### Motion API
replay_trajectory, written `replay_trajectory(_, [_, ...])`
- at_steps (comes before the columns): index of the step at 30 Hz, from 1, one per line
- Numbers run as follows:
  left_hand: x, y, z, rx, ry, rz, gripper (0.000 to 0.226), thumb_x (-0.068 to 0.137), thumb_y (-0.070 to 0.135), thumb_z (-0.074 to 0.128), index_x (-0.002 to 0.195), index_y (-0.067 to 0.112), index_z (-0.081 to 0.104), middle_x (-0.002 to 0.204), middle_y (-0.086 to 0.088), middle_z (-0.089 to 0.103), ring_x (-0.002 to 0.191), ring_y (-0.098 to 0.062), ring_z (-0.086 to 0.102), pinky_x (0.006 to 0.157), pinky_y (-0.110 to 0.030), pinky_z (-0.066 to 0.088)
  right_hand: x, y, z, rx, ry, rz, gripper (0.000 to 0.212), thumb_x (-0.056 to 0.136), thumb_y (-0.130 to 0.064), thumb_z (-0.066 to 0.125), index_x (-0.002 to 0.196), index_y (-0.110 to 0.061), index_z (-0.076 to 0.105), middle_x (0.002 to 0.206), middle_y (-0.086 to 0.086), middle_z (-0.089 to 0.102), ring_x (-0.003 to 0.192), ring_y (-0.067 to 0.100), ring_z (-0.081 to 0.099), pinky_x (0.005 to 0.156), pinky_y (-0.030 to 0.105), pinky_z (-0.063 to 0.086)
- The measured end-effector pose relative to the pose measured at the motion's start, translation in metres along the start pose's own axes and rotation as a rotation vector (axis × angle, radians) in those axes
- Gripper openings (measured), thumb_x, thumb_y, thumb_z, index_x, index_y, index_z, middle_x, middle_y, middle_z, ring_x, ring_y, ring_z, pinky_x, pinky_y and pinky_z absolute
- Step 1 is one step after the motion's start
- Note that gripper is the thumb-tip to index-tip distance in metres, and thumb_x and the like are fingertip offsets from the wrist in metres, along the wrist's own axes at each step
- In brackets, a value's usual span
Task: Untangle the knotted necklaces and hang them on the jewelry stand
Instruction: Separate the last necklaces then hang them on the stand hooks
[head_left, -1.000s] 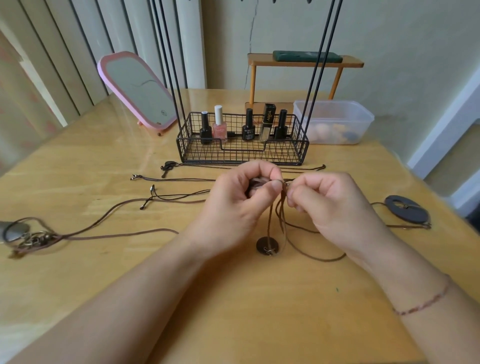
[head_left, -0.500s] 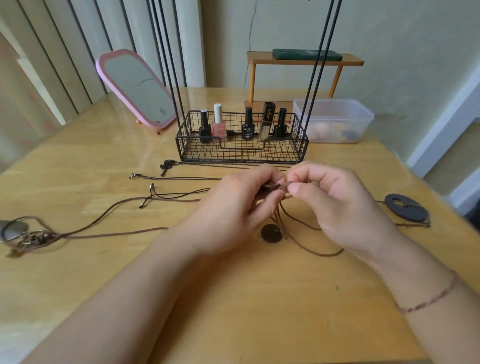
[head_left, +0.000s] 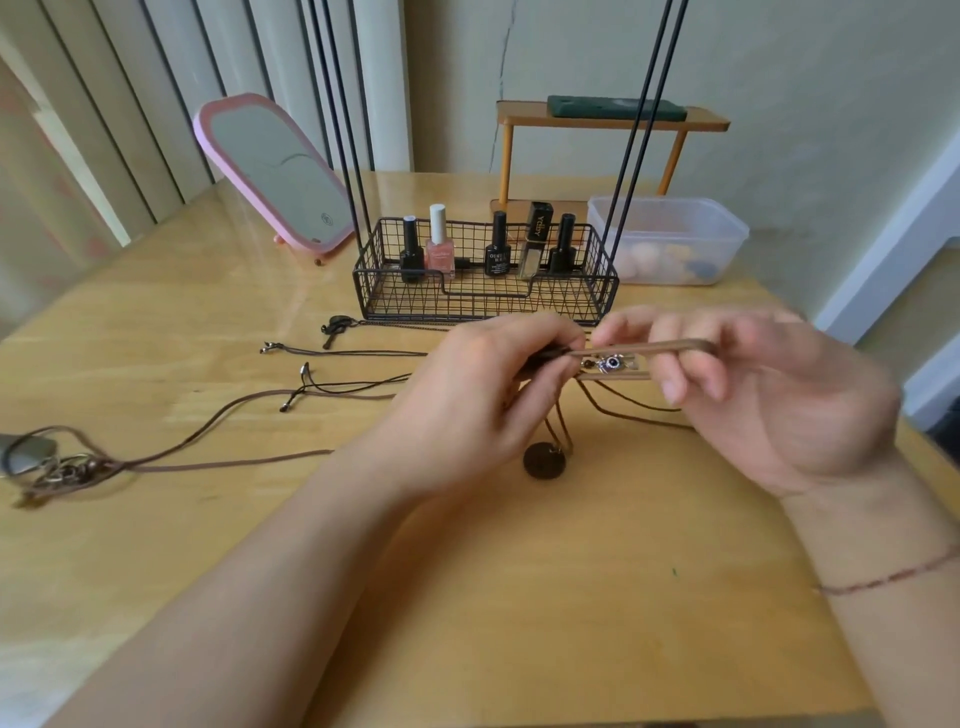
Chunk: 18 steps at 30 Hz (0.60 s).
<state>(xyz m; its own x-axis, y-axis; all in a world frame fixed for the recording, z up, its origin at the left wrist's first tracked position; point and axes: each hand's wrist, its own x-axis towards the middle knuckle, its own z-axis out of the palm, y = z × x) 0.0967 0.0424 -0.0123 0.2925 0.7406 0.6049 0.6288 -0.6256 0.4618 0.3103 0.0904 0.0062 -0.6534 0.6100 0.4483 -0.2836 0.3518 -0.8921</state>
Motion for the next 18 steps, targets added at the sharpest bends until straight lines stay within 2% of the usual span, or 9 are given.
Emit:
replay_trajectory(3, [0.000,0.006,0.005,-0.008,-0.017,0.052,0.008,0.098,0.014,0.056,0.103,0.013,0.062,0.078,0.025,0.045,0.069,0.008,0.045,0.065,-0.009,0.031,0.004,0.005,0.008,0.129,0.093,-0.084,0.046,0.079,-0.045,0.067,0.046,-0.018,0.053,0.047,0.000,0.049,0.074,0.032,0.057,0.099,0.042,0.040])
replay_trajectory(6, [-0.001,0.006,0.005,0.004,0.039,0.059,0.008,0.098,0.014,0.055,0.103,0.011,0.061,0.079,0.025,0.044,0.069,0.007,0.044,0.064,-0.009,0.031,0.004,0.007,0.009,-0.011,0.162,-0.196,0.041,0.075,-0.034,0.063,0.042,-0.016,0.045,0.045,-0.001,0.045,0.074,0.030,0.053,0.098,0.041,0.038])
replay_trajectory(8, [0.000,0.005,0.003,0.015,0.069,0.063,0.008,0.098,0.014,0.056,0.104,0.012,0.061,0.082,0.026,0.044,0.069,0.007,0.045,0.065,-0.008,0.030,0.004,0.008,0.011,0.031,0.147,-0.215,0.040,0.073,-0.031,0.063,0.042,-0.017,0.041,0.044,0.000,0.041,0.069,0.029,0.050,0.094,0.041,0.040])
replay_trajectory(10, [-0.001,0.005,0.005,0.031,0.080,0.070,0.009,0.098,0.014,0.056,0.105,0.012,0.061,0.083,0.028,0.043,0.070,0.007,0.045,0.065,-0.009,0.031,0.005,0.008,0.016,0.184,0.101,-0.180,0.051,0.074,-0.034,0.066,0.042,-0.015,0.032,0.043,-0.002,0.033,0.057,0.023,0.041,0.080,0.041,0.041])
replay_trajectory(12, [-0.001,0.003,0.006,0.051,0.095,0.061,0.009,0.098,0.015,0.055,0.104,0.012,0.061,0.083,0.027,0.043,0.070,0.007,0.045,0.064,-0.012,0.033,0.005,0.008,0.018,0.238,0.040,-0.155,0.052,0.077,-0.033,0.069,0.046,-0.014,0.031,0.046,-0.002,0.030,0.051,0.015,0.034,0.064,0.035,0.034])
replay_trajectory(13, [-0.002,0.001,0.005,0.061,0.111,0.047,0.009,0.098,0.015,0.055,0.104,0.012,0.060,0.083,0.027,0.043,0.070,0.006,0.045,0.064,-0.014,0.034,0.004,0.008,0.018,0.148,0.032,-0.155,0.048,0.078,-0.031,0.068,0.048,-0.014,0.034,0.048,-0.001,0.033,0.050,0.015,0.033,0.059,0.033,0.029])
replay_trajectory(15, [-0.003,-0.006,0.000,0.081,0.173,0.002,0.008,0.097,0.013,0.055,0.103,0.012,0.059,0.082,0.026,0.044,0.068,0.005,0.045,0.062,-0.016,0.035,0.000,0.007,0.013,-0.299,0.078,-0.142,0.042,0.087,-0.027,0.058,0.050,-0.010,0.045,0.050,-0.004,0.044,0.048,0.022,0.039,0.054,0.031,0.028])
replay_trajectory(16, [-0.005,-0.010,-0.003,0.095,0.204,-0.022,0.007,0.096,0.012,0.054,0.103,0.012,0.059,0.081,0.024,0.045,0.067,0.004,0.045,0.061,-0.017,0.036,-0.001,0.006,0.012,-0.579,0.115,-0.121,0.047,0.092,-0.030,0.049,0.052,-0.008,0.054,0.051,-0.009,0.051,0.049,0.019,0.047,0.053,0.031,0.033])
replay_trajectory(18, [-0.007,-0.014,-0.005,0.144,0.223,-0.044,0.007,0.096,0.014,0.054,0.103,0.013,0.058,0.079,0.022,0.045,0.065,0.002,0.044,0.059,-0.022,0.039,-0.003,0.005,0.012,-1.048,0.215,0.021,0.061,0.098,-0.046,0.034,0.061,-0.012,0.069,0.057,-0.007,0.064,0.060,0.014,0.061,0.061,0.031,0.046])
